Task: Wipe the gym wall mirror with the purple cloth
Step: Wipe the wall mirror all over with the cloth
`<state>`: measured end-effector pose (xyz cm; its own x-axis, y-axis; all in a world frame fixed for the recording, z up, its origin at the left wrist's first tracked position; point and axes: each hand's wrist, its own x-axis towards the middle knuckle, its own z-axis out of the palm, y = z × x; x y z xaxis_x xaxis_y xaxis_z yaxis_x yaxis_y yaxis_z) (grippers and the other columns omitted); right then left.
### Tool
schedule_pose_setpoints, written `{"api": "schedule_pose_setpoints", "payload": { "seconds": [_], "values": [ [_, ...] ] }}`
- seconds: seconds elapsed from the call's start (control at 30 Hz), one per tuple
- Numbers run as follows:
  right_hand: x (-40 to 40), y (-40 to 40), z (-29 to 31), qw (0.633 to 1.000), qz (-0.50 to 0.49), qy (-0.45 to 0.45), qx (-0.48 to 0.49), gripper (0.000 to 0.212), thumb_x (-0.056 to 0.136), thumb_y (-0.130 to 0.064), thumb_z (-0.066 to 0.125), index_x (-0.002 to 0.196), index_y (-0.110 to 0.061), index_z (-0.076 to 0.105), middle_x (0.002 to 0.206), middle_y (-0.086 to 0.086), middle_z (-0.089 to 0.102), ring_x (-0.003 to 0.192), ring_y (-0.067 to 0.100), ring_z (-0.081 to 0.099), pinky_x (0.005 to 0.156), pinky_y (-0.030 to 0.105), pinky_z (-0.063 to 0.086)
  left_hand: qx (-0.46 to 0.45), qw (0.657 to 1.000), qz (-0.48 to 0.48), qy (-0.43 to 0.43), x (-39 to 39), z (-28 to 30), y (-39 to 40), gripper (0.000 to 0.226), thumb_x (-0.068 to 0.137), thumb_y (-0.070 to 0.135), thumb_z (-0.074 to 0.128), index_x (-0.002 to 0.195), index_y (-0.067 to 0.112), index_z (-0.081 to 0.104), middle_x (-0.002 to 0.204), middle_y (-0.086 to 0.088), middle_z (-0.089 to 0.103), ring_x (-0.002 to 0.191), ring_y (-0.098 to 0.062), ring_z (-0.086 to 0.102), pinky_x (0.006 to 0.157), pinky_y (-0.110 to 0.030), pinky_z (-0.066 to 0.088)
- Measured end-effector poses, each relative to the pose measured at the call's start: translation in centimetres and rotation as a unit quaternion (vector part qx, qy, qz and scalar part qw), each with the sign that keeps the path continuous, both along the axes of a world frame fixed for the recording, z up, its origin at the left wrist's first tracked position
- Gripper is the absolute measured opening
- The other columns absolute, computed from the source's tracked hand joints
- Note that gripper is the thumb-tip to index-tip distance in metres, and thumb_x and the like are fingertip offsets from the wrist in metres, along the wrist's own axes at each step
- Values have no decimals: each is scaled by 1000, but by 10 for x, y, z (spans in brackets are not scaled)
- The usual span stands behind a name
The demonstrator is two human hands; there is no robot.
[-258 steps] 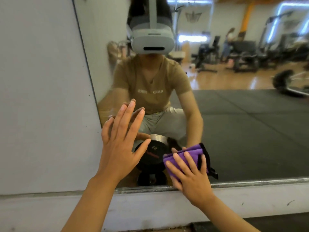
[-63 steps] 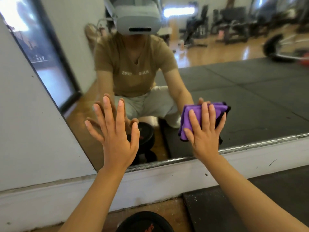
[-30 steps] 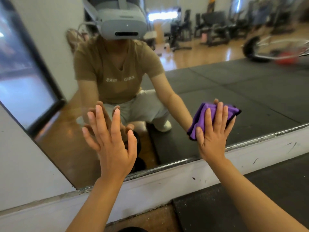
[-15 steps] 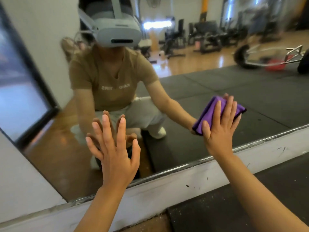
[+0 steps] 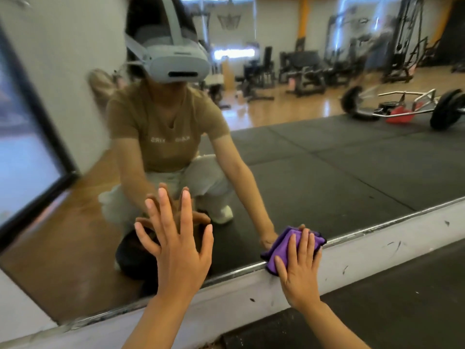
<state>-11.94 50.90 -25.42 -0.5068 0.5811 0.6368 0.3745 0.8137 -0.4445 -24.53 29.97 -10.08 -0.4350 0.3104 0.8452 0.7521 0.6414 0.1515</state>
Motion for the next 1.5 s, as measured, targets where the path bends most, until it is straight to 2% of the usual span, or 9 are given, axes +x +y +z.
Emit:
{"api": "schedule_pose_setpoints", "payload": {
  "seconds": [0.2,0.47,0.6,0.83,1.03,1.17,1.27,1.4,1.5],
  "values": [
    [-17,5,50,996,-7,82,-28,65,106,-58,11,159,-32,-17,166,-6,-26,153,18,-22,116,69,8,-20,1000,18,12,7,15,22,79,94,49,44,162,21,14,168,-14,-8,154,-40,-8,114,-70,-6],
    [-35,18,185,988,-8,123,95,65,106,-58,12,160,-31,-12,166,4,-9,153,21,-22,120,47,-19,-12,999,30,25,5,16,30,84,94,50,41,162,26,-2,166,-13,-19,151,-41,-17,112,-61,-23],
    [-29,30,140,986,2,113,122,63,108,-53,14,161,-28,-9,168,-1,-17,155,25,-13,124,50,-11,9,1000,27,0,9,17,38,83,94,52,41,162,24,2,167,-14,-16,152,-39,-18,112,-65,-18],
    [8,33,5,1000,1,30,8,66,108,-53,15,162,-21,-6,169,4,-14,155,25,-11,118,48,7,10,1000,21,8,23,16,56,81,96,46,46,162,16,10,168,-17,-9,154,-35,-10,116,-62,-12],
    [-1,45,63,994,10,113,-12,64,107,-55,12,159,-31,-16,167,-5,-23,154,21,-18,118,65,8,-17,1000,-1,26,27,18,71,78,97,41,44,162,25,6,168,-10,-12,154,-37,-10,114,-67,-12],
    [-11,75,158,987,-11,143,72,64,106,-55,12,160,-27,-7,166,9,-3,154,30,-3,119,60,1,-12,1000,-12,13,32,24,83,77,97,44,41,162,22,6,168,-12,-12,154,-36,-13,112,-72,-9],
    [-8,88,194,981,-7,152,116,64,104,-58,12,160,-29,-2,166,7,0,154,23,-12,122,51,-10,-28,999,-11,31,37,37,101,72,99,45,39,162,24,12,168,-11,-11,154,-34,-13,112,-73,-8],
    [-3,96,163,973,-1,144,183,64,106,-54,18,161,-32,-7,169,-5,-14,155,22,-11,123,52,-7,-22,1000,8,17,40,40,112,72,100,47,37,162,27,9,167,-7,-17,153,-33,-18,110,-76,-8],
    [6,94,95,980,21,120,155,64,106,-52,19,162,-30,-2,169,-2,-10,156,26,-7,124,53,-6,-28,999,5,19,38,37,110,71,101,48,34,162,28,6,167,-6,-19,153,-33,-19,109,-77,-7]
  ]
}}
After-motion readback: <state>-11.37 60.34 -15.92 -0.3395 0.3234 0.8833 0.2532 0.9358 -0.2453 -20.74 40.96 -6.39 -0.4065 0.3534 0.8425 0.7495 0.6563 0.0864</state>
